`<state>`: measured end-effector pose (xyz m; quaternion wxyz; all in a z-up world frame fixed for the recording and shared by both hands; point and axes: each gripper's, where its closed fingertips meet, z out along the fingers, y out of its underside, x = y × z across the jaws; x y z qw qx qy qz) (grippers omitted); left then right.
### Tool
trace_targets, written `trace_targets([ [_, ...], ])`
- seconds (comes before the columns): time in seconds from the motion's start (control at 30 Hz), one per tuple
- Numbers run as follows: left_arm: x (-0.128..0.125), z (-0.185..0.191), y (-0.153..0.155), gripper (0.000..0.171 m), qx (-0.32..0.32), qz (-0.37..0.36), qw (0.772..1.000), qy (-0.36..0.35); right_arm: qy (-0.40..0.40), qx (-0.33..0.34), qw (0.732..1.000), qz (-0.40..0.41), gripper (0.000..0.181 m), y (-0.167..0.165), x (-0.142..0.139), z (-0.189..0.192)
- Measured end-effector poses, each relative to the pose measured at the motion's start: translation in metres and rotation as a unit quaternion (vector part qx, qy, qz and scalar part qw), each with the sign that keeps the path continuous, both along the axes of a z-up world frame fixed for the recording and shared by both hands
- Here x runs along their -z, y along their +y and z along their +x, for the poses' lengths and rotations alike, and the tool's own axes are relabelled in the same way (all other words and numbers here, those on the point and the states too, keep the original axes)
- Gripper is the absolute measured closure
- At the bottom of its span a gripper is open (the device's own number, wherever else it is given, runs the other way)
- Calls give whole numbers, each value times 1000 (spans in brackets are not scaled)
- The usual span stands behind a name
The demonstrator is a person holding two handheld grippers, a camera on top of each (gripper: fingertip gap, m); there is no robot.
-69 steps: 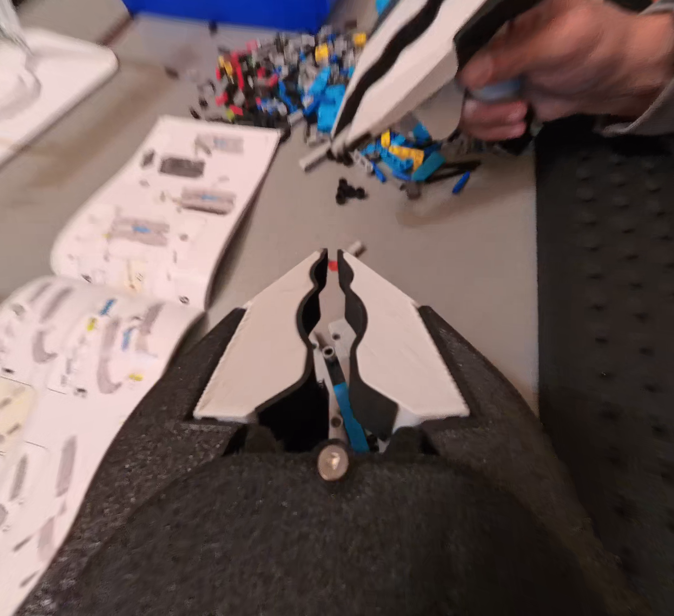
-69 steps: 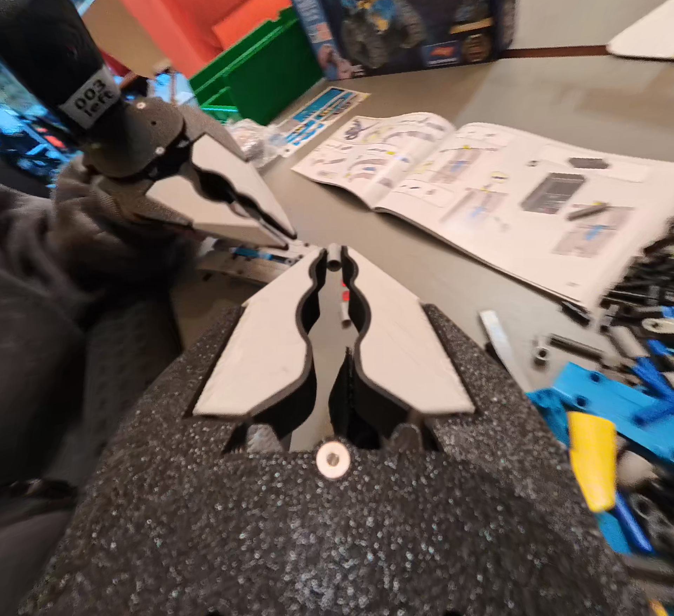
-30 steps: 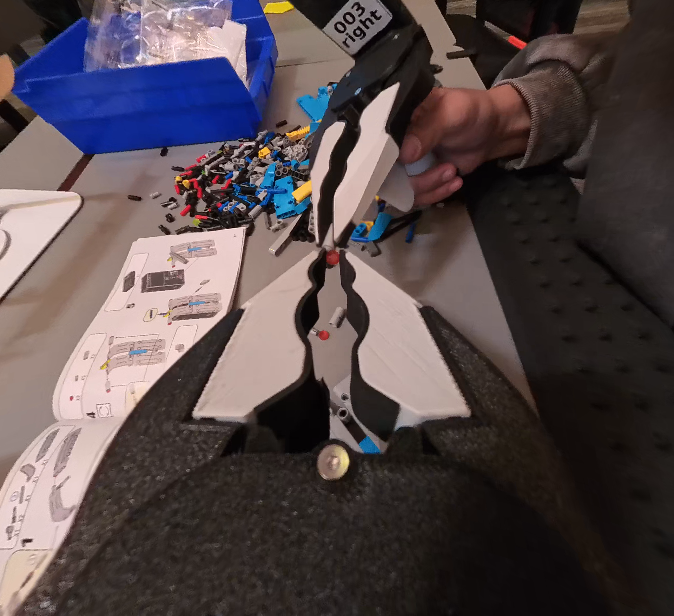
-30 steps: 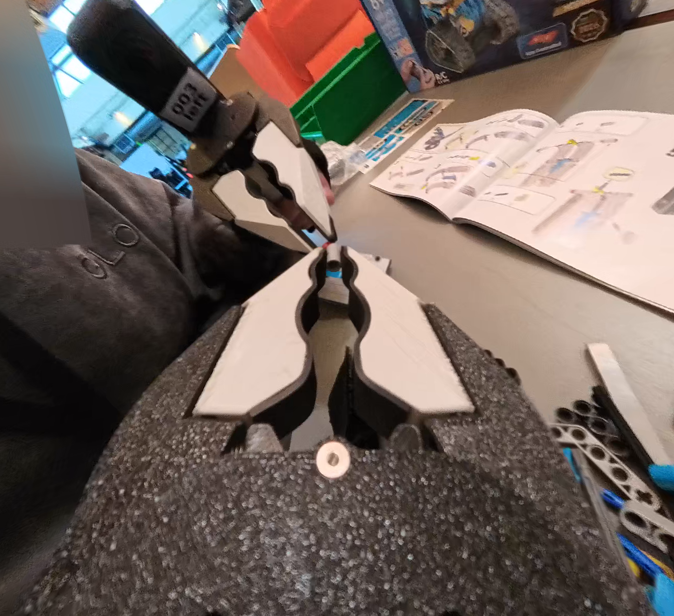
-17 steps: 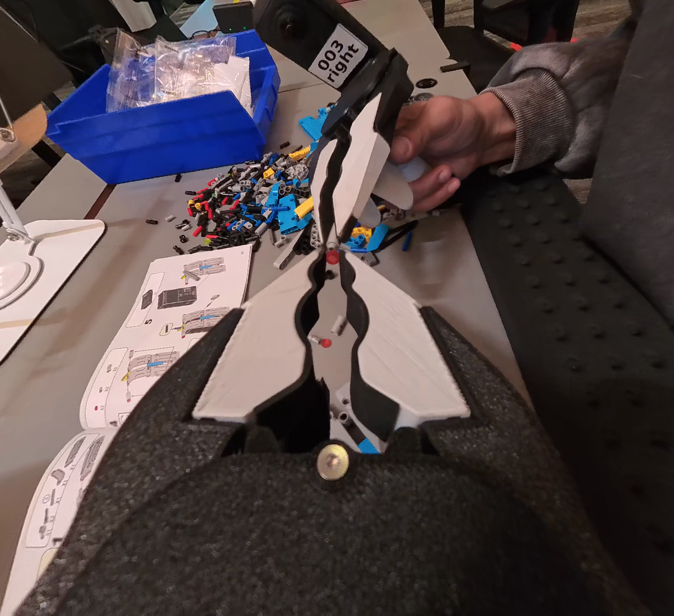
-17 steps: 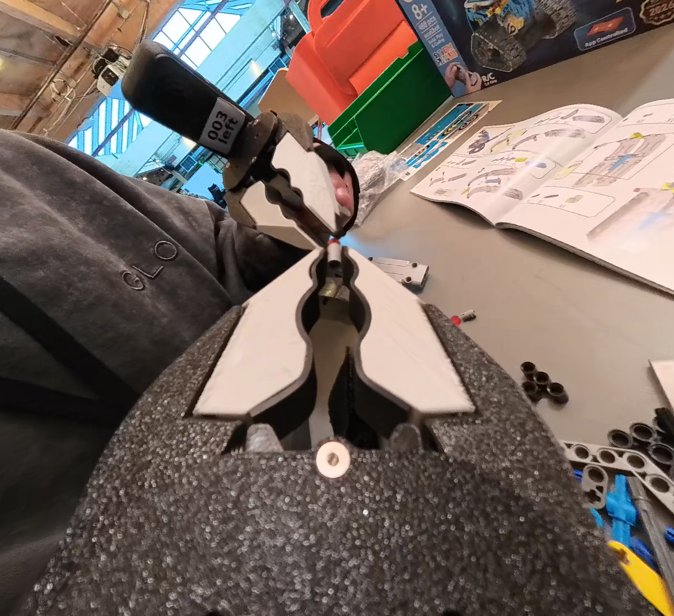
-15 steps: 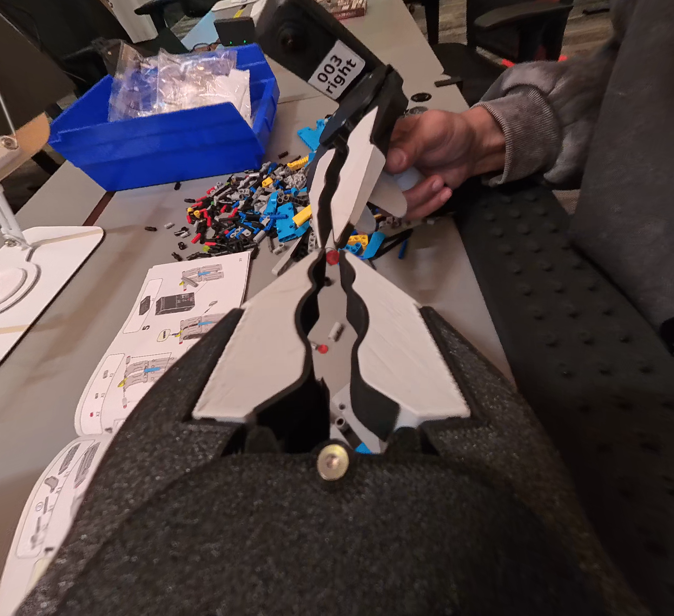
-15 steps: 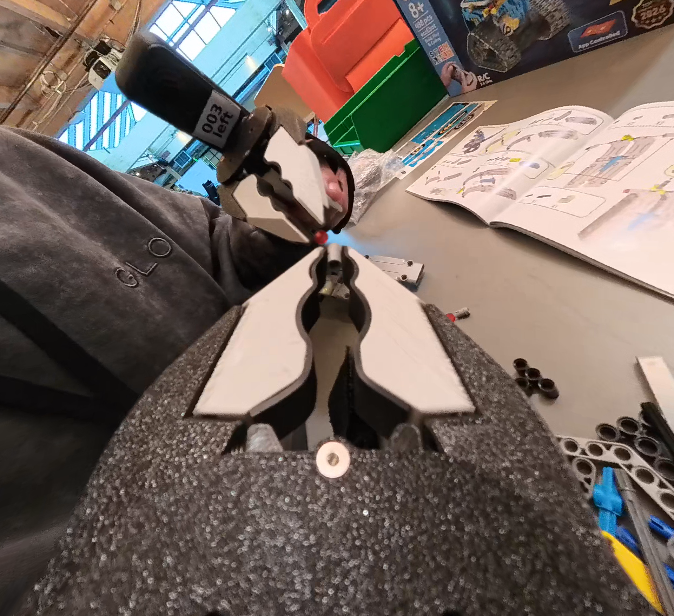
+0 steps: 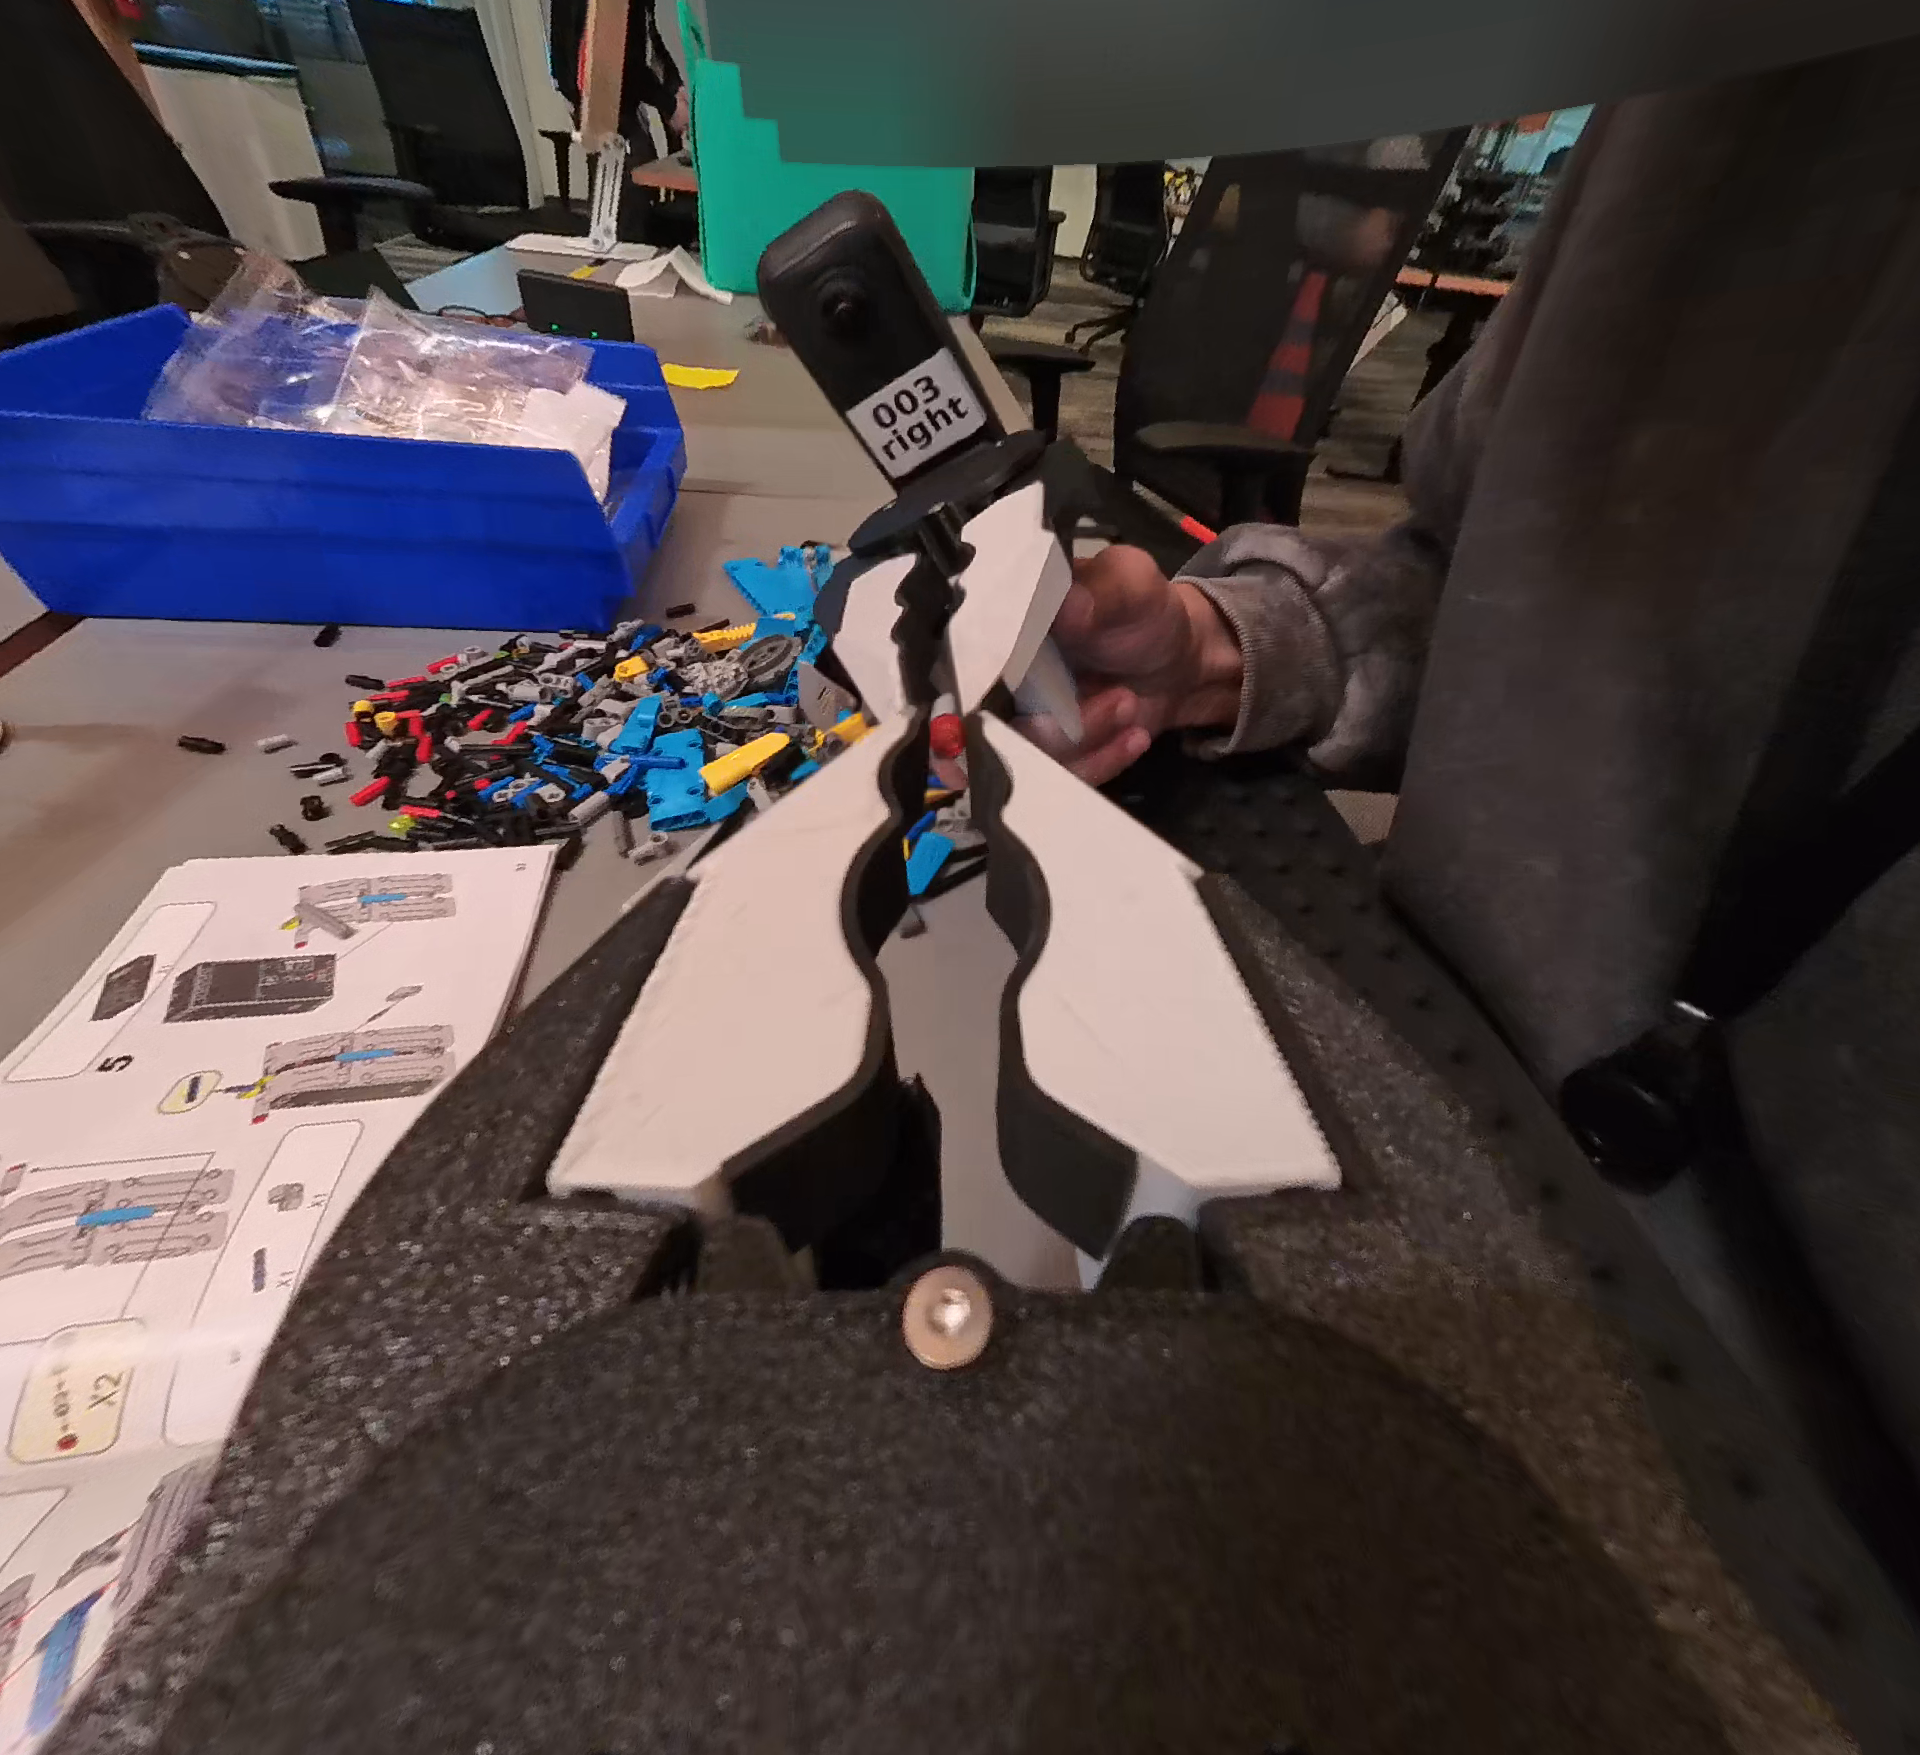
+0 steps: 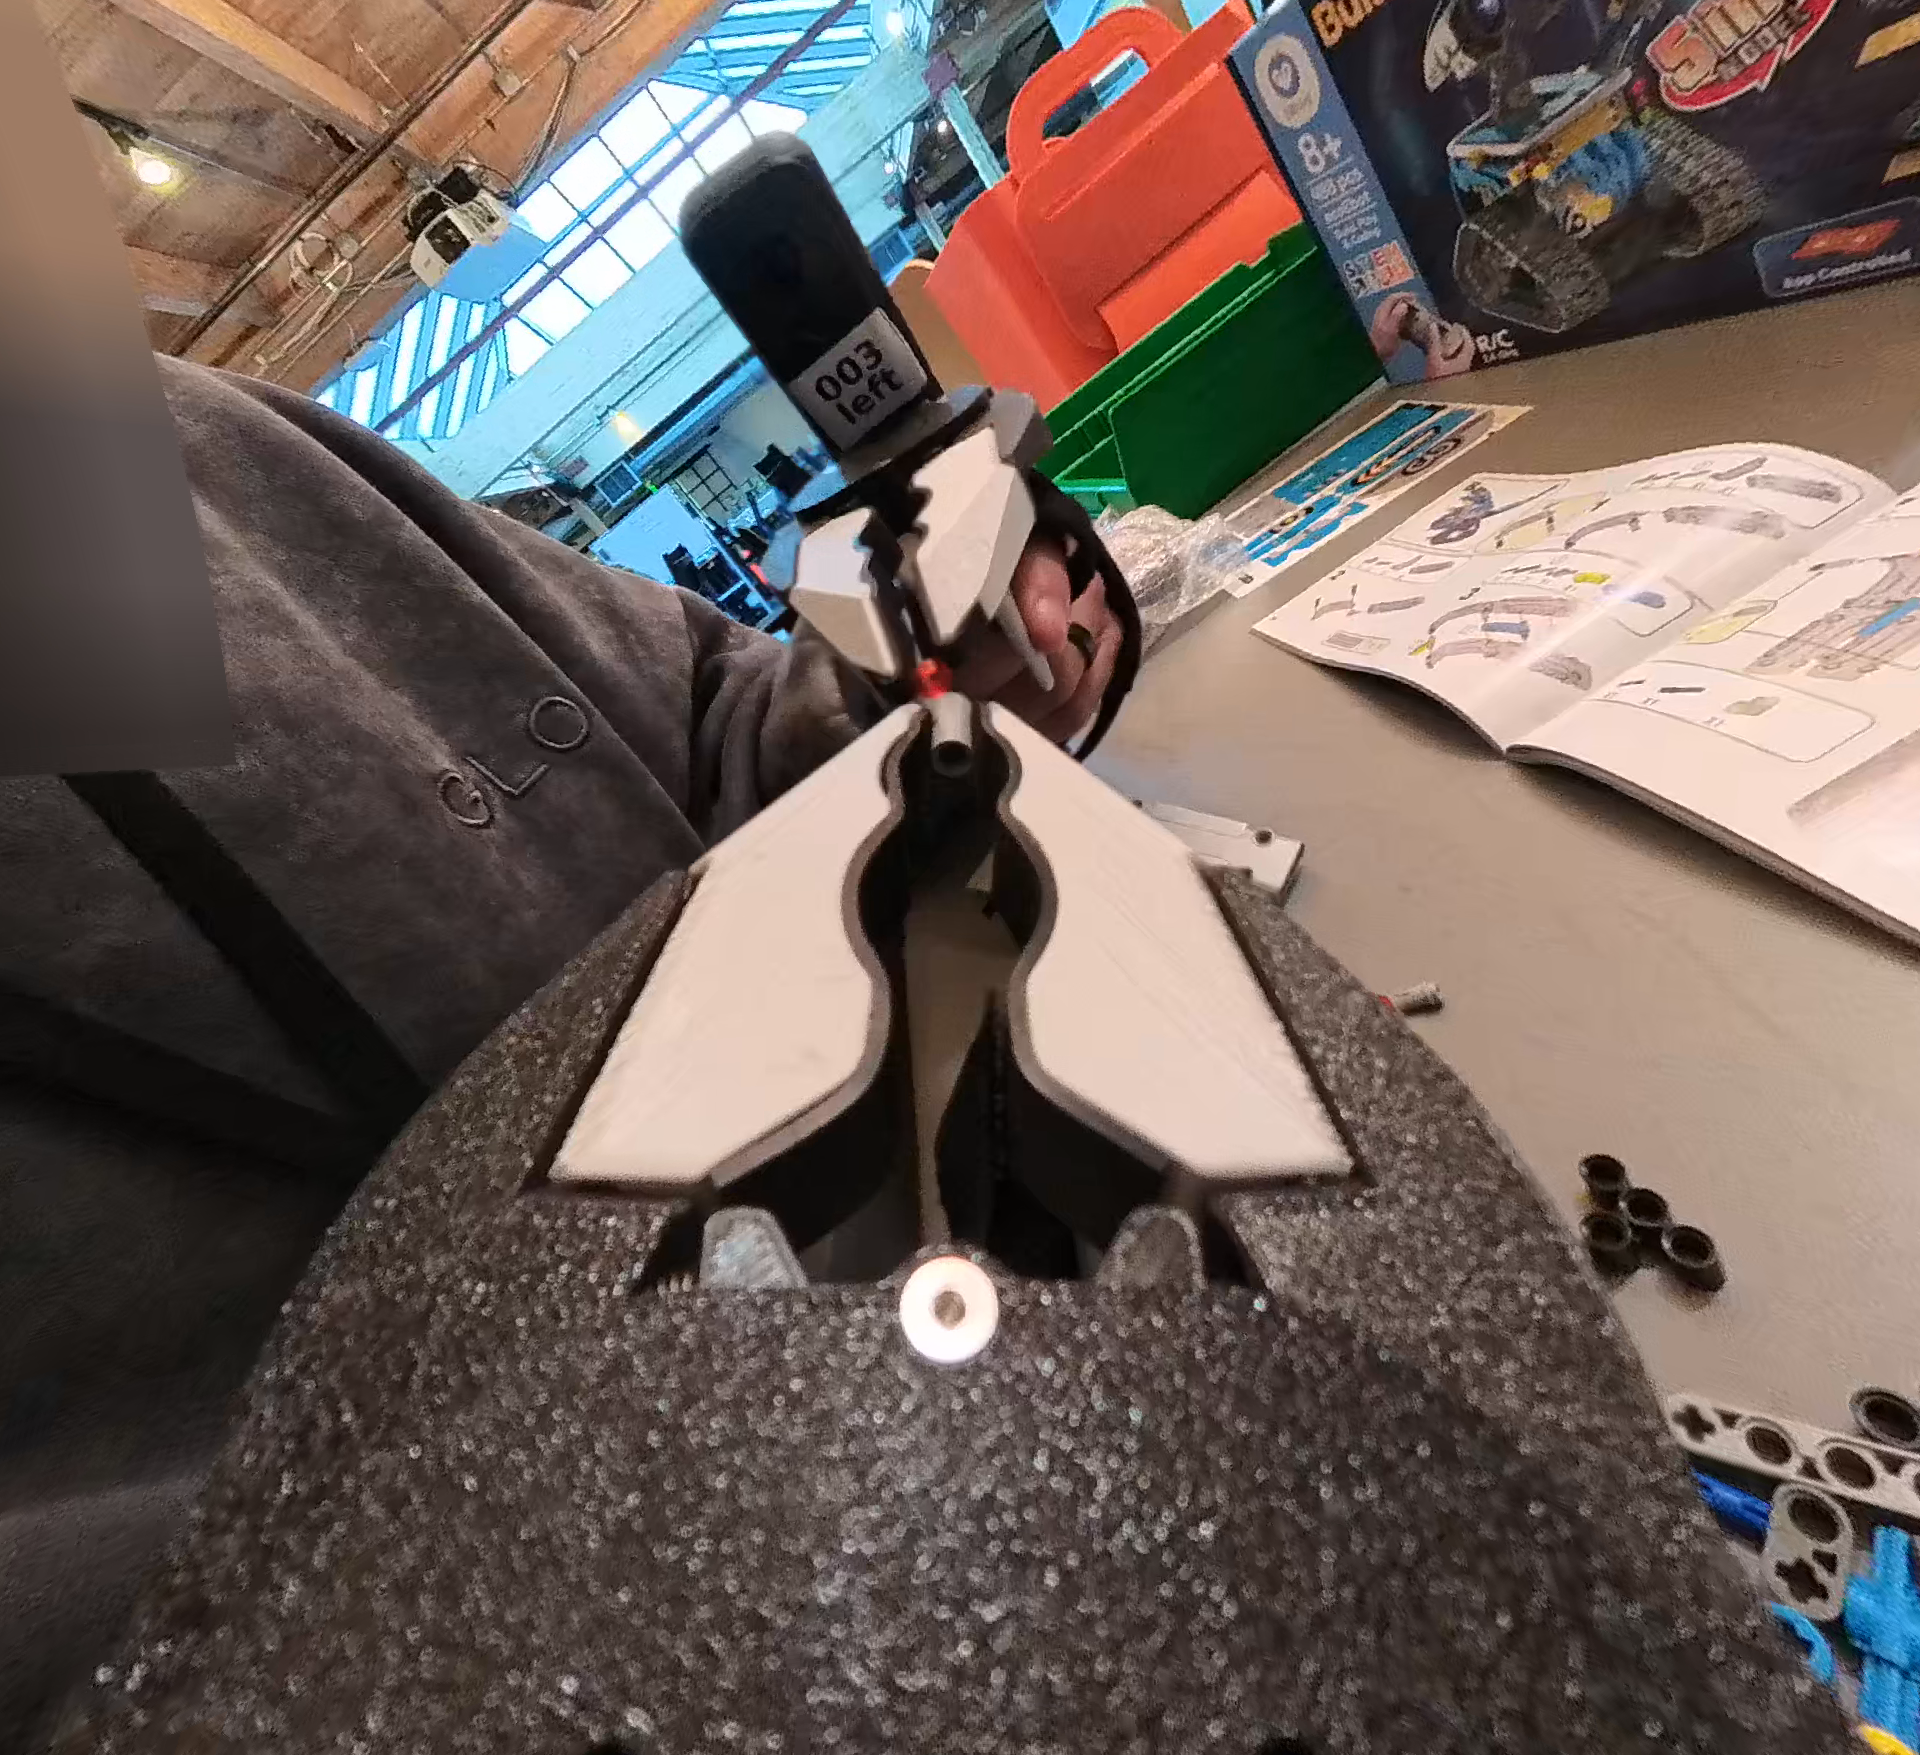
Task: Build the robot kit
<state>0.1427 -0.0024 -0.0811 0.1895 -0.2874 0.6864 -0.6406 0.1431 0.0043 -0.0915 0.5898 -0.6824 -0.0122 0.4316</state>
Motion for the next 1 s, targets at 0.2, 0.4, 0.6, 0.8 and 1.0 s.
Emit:
trace_targets([
  [0.2,-4,-1,-2,166,15,-38,999,5,11,-6,1000,12,174,-2,-6,-2],
  [0.4,-4,0,-2,166,24,-61,998,15,10,-4,1000,9,174,-2,-5,-2],
  [0.6,-1,0,-2,166,31,-69,997,23,21,-4,1000,12,174,-2,-7,0],
  [0.8,1,1,-1,166,33,-70,997,29,20,-4,1000,8,174,-2,-5,0],
  [1.0,2,1,-1,166,33,-69,997,32,21,-5,1000,6,174,-1,-4,0],
])
